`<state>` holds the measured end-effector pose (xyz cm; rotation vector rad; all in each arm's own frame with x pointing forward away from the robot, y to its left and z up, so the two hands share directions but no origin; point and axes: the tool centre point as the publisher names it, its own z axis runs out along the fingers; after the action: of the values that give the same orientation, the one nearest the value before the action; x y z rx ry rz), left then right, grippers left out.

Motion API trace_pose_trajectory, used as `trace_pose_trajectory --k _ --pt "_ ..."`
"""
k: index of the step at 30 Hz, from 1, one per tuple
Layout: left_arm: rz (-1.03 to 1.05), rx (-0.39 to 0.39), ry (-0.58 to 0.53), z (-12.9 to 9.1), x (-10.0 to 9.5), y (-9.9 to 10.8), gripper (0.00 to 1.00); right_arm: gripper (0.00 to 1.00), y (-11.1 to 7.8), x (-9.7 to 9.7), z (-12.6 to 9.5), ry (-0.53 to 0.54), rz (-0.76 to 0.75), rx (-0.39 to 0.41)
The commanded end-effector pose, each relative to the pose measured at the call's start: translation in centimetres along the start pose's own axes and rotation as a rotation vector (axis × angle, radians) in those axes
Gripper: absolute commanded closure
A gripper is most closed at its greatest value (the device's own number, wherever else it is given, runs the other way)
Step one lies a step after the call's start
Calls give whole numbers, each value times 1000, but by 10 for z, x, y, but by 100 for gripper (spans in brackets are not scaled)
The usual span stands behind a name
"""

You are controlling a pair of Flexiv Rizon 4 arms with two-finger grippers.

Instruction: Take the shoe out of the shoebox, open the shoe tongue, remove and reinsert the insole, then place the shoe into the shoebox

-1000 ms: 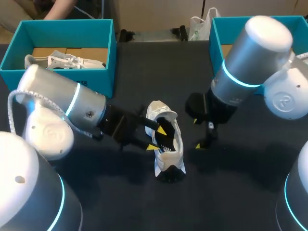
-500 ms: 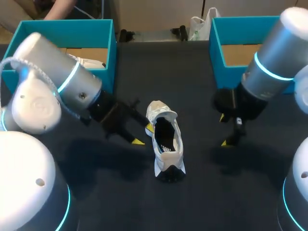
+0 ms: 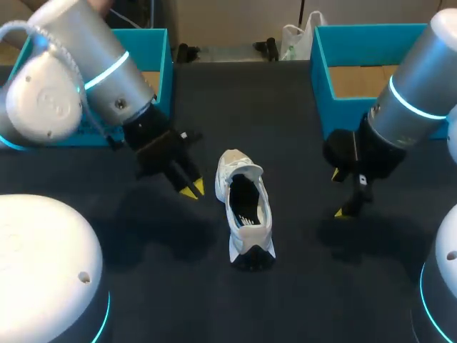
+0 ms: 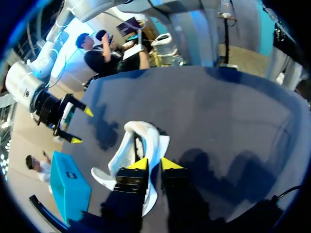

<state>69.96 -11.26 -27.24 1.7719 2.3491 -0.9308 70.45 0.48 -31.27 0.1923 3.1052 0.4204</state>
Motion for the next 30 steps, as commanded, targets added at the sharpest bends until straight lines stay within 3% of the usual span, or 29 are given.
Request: trace_pose_trajectory --k 1,8,13,15,17,18,30 --pt "6 33 113 -9 -2 10 100 0 0 0 0 -1 0 1" --pt "6 33 113 -9 -2 10 100 0 0 0 0 -1 0 1" --pt "6 33 113 -9 -2 10 100 0 -45 4 -25 -34 84 28" --pt "6 33 113 -9 -2 10 100 0 -61 6 -33 -54 91 -4" --pt "6 33 113 -9 -2 10 100 0 -76 8 -37 -46 142 28" --pt "22 21 124 -10 -4 10 100 0 -82 9 -37 -49 154 0" --pt "185 -37 292 -25 -47 0 100 0 -82 9 -37 -49 154 0"
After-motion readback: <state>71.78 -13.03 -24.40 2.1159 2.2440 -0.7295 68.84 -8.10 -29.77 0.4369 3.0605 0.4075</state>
